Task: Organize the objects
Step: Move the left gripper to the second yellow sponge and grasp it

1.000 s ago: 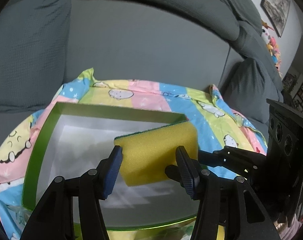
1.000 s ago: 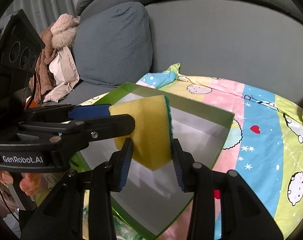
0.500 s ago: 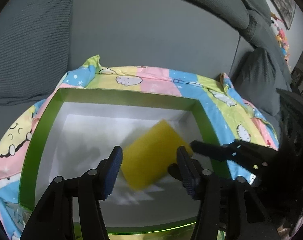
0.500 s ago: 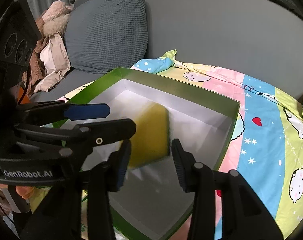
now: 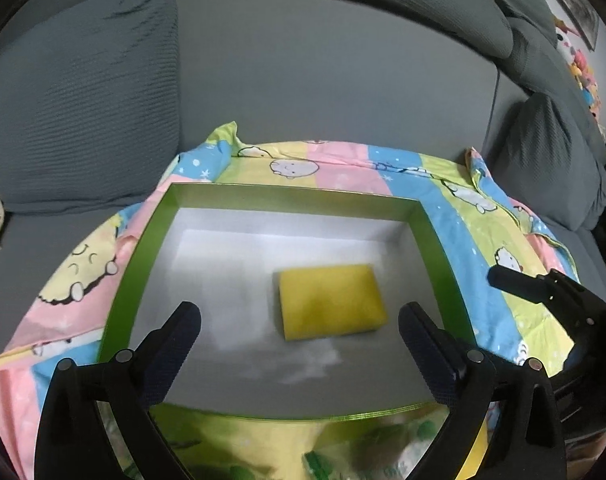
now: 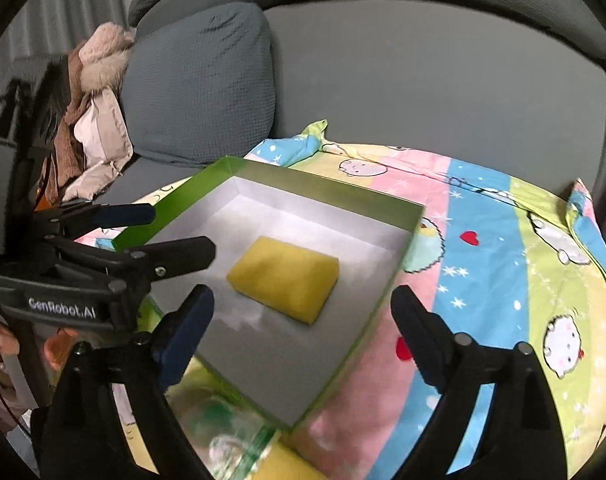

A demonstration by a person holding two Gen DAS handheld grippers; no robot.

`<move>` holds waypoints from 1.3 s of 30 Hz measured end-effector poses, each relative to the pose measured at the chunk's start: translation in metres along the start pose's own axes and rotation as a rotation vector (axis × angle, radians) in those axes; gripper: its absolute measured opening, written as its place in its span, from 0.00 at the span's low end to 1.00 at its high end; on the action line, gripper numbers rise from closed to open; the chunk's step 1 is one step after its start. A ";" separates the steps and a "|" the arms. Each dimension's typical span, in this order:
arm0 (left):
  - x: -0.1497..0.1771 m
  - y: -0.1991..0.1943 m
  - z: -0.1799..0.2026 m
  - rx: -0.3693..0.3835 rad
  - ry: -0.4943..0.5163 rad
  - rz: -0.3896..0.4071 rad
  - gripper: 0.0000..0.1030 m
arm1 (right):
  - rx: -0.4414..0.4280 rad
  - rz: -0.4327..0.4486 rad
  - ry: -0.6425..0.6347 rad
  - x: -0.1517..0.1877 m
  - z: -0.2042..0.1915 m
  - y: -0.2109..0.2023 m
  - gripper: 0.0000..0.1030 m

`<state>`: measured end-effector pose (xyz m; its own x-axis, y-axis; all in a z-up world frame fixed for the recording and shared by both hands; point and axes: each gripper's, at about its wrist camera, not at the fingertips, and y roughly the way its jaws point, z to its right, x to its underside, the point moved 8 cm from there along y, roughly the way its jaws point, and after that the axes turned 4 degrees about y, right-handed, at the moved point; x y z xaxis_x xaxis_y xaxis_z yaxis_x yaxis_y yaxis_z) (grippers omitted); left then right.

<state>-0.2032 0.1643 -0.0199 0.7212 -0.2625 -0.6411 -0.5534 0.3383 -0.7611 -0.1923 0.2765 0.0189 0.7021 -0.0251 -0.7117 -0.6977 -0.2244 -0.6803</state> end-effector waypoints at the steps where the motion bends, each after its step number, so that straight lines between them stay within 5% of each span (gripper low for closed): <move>1: 0.002 -0.004 0.001 -0.001 0.003 0.002 0.96 | -0.002 0.005 0.007 0.002 0.001 -0.006 0.88; 13: 0.035 -0.063 0.023 0.046 0.012 0.061 0.96 | -0.023 0.013 0.079 0.051 0.020 -0.062 0.88; 29: 0.128 -0.067 0.089 0.199 0.109 -0.058 0.96 | -0.120 -0.056 0.116 0.122 0.023 -0.093 0.88; 39: 0.152 -0.046 0.110 0.274 0.111 -0.076 0.96 | -0.166 -0.103 -0.095 0.160 -0.001 -0.094 0.72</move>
<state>-0.0225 0.2079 -0.0709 0.6983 -0.3883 -0.6013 -0.3557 0.5406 -0.7623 -0.0143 0.2922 -0.0312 0.7465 0.0962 -0.6584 -0.5842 -0.3791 -0.7177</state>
